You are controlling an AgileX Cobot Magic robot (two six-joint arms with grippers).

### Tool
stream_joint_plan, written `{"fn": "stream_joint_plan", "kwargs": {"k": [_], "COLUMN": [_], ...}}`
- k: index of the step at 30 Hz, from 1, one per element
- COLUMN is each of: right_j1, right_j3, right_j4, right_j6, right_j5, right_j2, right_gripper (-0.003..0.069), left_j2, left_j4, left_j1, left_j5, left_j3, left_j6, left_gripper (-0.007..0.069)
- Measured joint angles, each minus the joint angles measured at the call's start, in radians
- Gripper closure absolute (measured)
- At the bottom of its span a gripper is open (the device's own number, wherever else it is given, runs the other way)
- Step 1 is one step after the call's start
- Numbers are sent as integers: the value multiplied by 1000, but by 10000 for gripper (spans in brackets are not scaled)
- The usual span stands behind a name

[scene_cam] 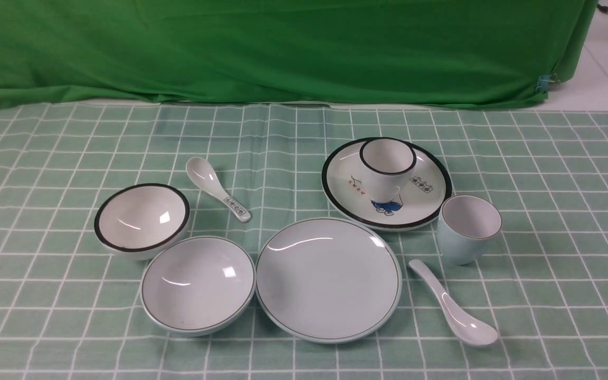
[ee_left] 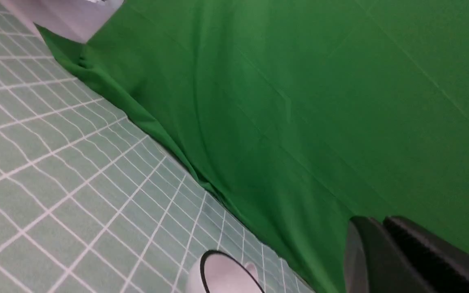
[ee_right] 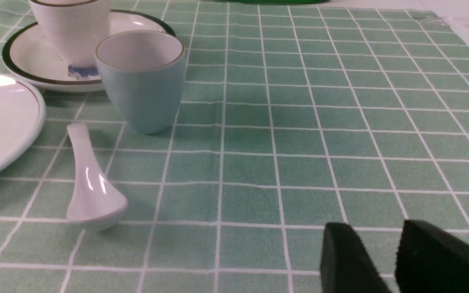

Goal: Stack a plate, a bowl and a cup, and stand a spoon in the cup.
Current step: Use the left arm to grab a blue rice bowl

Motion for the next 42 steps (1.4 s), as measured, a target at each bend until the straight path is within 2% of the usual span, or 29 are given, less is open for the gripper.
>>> {"fn": "stream_joint_plan", "kwargs": {"k": [1, 3, 5, 8, 10, 15, 16, 22, 28, 30, 36, 40, 42], "right_j1": [0, 0, 0, 0, 0, 0, 0, 0, 0, 0, 0, 1, 20], "right_j3": [0, 0, 0, 0, 0, 0, 0, 0, 0, 0, 0, 0, -2], "right_j4": [0, 0, 0, 0, 0, 0, 0, 0, 0, 9, 26, 27, 27], "right_j6": [0, 0, 0, 0, 0, 0, 0, 0, 0, 57, 403, 513, 563], "right_j5": [0, 0, 0, 0, 0, 0, 0, 0, -64, -107, -279, -339, -308], "right_j2": [0, 0, 0, 0, 0, 0, 0, 0, 0, 0, 0, 0, 0], "right_gripper": [418, 418, 418, 418, 418, 418, 418, 418, 418, 418, 418, 421, 456], "left_j2": [7, 56, 92, 252, 338, 530, 605, 808, 880, 885, 885, 885, 885], "left_j4": [18, 26, 28, 41, 55, 167, 213, 351, 330, 324, 321, 324, 318], "left_j1": [0, 0, 0, -16, -52, -173, -218, -311, -322, -322, -322, -322, -322], "left_j5": [145, 294, 374, 618, 672, 693, 677, 579, 549, 544, 566, 601, 616], "left_j3": [-73, -196, -254, -420, -484, -555, -561, -564, -564, -564, -565, -565, -565], "left_j6": [33, 159, 227, 354, 374, 387, 388, 402, 399, 398, 387, 404, 421], "left_gripper": [608, 608, 608, 608, 608, 608, 608, 608, 608, 608, 608, 608, 608]}}
